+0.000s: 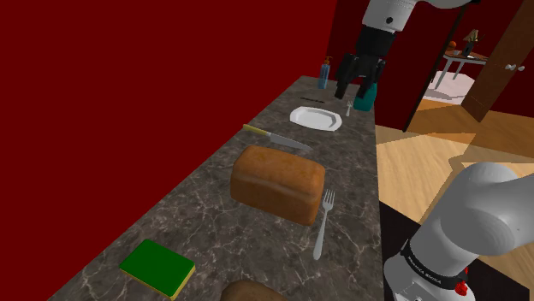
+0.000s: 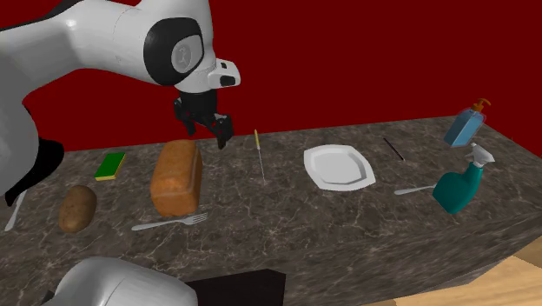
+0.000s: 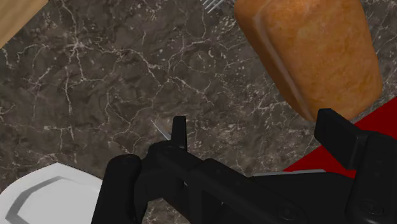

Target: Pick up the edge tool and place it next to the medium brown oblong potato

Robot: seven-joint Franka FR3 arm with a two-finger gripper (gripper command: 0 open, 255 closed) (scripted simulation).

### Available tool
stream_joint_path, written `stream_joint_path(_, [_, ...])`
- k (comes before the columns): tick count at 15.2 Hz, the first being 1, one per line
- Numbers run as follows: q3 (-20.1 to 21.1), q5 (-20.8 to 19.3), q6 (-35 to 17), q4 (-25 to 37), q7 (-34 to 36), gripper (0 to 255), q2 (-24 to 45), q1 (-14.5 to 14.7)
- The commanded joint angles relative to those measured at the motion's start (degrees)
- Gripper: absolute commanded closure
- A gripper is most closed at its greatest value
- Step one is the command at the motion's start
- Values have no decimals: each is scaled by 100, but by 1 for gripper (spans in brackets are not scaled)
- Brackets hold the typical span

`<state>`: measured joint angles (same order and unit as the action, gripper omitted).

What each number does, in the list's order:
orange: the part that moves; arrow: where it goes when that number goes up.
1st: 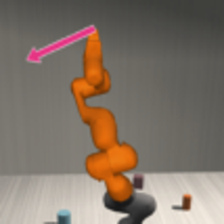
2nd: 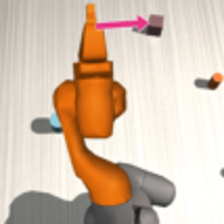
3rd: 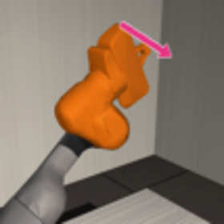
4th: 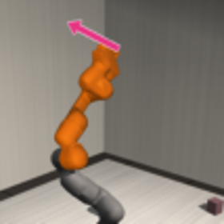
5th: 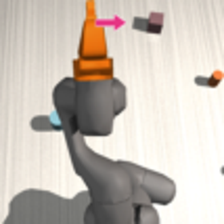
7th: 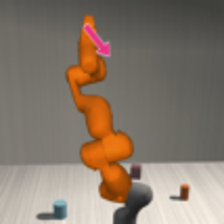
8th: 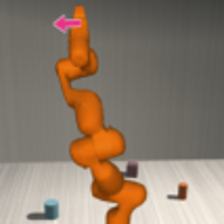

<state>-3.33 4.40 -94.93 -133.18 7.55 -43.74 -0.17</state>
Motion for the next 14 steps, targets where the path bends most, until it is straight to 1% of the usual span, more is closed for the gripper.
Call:
stream_joint_path(1, [0,0,0,0,0,0,0,0])
stream_joint_path(7, [-289,-202,-916,15,-890,0,1053,164])
stream_joint_path(14, [-557,-282,-1838,404,-1883,0,2487,359])
